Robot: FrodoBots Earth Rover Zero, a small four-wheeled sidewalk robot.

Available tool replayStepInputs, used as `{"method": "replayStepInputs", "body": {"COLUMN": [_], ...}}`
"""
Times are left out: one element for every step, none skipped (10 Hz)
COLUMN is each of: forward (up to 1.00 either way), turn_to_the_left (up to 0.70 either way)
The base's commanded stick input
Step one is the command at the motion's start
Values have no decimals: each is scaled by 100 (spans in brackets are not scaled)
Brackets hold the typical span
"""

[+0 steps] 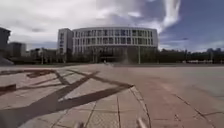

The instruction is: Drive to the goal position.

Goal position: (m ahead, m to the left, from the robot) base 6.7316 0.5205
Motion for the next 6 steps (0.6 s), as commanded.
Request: {"method": "replayStepInputs", "body": {"forward": [100,100,100,100,100,100], "turn_to_the_left": [26,4,1,0,0,0]}}
